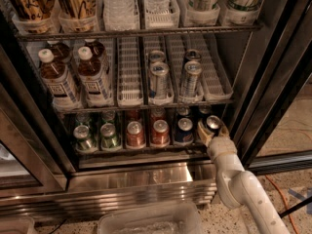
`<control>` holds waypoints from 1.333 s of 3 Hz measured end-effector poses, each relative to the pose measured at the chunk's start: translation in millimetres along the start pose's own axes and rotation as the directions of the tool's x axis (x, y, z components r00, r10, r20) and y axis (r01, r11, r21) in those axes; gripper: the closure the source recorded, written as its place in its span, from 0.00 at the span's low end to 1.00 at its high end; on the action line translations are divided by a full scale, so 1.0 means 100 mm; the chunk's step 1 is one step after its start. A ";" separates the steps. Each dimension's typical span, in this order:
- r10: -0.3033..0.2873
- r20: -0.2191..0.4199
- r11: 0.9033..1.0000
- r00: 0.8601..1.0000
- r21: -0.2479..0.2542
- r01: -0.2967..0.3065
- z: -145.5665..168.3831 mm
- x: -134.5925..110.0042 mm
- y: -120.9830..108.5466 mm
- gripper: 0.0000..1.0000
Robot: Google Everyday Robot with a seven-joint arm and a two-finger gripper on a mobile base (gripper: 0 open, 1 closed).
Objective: Pick pepsi can from bottom shelf of fridge
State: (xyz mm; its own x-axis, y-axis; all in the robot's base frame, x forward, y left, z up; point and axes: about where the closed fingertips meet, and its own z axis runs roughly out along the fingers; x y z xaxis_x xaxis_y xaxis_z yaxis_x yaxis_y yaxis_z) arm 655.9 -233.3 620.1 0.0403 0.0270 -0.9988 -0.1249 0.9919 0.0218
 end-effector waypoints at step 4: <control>-0.118 0.121 0.950 0.986 -0.274 0.147 -0.58 -1.01 0.22 1.00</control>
Offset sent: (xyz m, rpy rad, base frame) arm -0.0580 0.0010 0.1107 -0.1362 -0.1904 0.1709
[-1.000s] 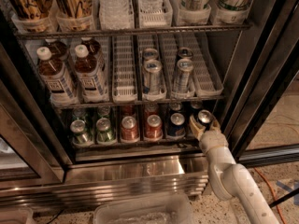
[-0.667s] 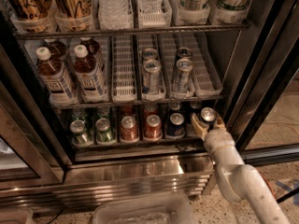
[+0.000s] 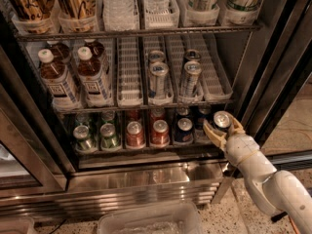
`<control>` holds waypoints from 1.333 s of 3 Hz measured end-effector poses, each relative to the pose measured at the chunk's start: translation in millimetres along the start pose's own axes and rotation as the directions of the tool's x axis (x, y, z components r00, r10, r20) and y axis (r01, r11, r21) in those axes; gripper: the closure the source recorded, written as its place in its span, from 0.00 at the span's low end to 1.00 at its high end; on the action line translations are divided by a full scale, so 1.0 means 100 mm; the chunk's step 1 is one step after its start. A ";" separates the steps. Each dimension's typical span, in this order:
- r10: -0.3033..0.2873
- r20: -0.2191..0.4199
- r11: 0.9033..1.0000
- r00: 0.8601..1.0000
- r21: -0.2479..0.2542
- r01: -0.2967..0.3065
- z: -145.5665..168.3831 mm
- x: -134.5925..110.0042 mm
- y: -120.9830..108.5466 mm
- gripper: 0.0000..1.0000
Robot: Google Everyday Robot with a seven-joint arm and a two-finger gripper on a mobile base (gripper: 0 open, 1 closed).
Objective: Pick pepsi can from bottom shelf of fridge
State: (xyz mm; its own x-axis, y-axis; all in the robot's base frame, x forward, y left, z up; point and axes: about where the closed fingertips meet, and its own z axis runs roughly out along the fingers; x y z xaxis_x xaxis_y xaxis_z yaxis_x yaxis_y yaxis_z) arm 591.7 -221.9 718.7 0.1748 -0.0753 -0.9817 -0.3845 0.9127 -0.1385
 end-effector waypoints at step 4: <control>0.281 -0.288 0.850 0.916 -0.368 -0.376 -0.69 -0.41 0.78 1.00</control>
Offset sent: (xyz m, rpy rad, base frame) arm -0.0854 0.0190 -0.0007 0.0269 0.2829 0.3236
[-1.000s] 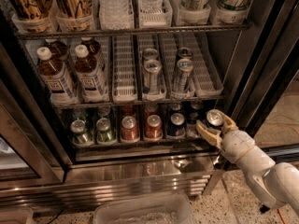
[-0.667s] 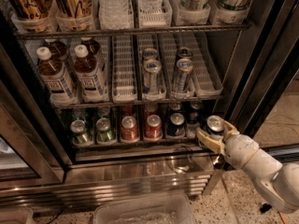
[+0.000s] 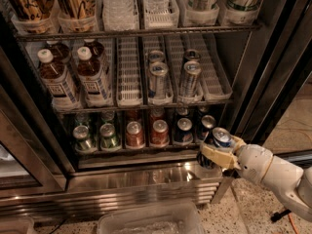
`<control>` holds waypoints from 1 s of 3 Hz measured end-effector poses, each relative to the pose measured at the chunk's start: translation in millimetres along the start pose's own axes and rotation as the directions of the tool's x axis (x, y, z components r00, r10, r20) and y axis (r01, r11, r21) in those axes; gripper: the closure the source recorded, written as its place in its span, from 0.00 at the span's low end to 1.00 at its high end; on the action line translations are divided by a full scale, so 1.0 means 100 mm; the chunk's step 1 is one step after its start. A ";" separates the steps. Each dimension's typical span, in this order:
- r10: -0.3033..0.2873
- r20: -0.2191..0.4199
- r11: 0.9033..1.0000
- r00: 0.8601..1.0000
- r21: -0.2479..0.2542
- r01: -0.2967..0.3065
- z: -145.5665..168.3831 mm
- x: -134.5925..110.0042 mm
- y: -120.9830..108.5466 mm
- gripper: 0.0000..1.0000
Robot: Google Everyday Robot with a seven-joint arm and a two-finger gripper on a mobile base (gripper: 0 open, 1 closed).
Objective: Pick pepsi can from bottom shelf of fridge
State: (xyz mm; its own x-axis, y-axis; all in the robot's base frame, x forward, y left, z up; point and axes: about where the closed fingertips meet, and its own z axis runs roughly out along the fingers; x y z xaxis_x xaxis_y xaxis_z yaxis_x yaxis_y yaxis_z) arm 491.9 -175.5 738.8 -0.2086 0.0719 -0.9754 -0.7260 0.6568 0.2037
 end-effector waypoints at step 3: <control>-0.099 -0.007 0.972 0.995 -0.216 0.095 0.15 -0.13 0.69 1.00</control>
Offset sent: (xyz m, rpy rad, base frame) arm -0.0232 0.0408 0.0047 -0.0423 -0.0354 0.1670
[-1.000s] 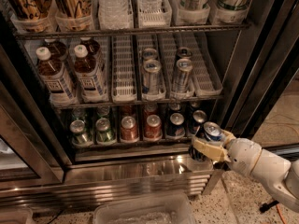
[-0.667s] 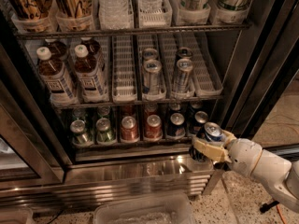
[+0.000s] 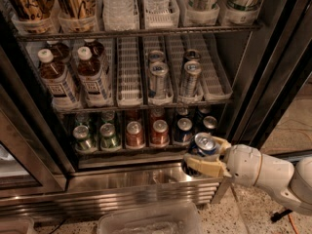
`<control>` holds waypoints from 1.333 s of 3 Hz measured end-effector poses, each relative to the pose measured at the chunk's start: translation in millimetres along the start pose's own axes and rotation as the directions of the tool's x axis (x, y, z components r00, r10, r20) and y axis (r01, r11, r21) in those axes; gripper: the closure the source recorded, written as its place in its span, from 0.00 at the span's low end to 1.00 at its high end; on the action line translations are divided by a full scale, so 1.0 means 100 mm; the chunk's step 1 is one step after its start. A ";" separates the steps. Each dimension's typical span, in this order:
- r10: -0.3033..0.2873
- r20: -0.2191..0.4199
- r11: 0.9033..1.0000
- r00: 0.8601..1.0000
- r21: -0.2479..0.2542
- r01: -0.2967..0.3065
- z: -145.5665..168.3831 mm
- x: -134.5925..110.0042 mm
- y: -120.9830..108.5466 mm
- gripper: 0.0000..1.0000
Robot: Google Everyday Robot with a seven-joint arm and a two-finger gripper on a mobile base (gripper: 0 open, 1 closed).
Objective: Pick pepsi can from bottom shelf of fridge
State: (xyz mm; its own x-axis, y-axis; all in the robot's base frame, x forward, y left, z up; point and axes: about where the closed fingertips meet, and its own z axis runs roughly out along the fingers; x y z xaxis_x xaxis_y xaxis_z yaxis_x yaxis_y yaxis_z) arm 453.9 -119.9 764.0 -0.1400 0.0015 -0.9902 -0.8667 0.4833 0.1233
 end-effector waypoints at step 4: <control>-0.125 0.150 0.845 0.981 -0.502 0.185 0.16 -0.67 1.80 1.00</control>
Offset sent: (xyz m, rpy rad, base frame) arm -0.1576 0.1081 0.1030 0.0517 -0.3122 0.6037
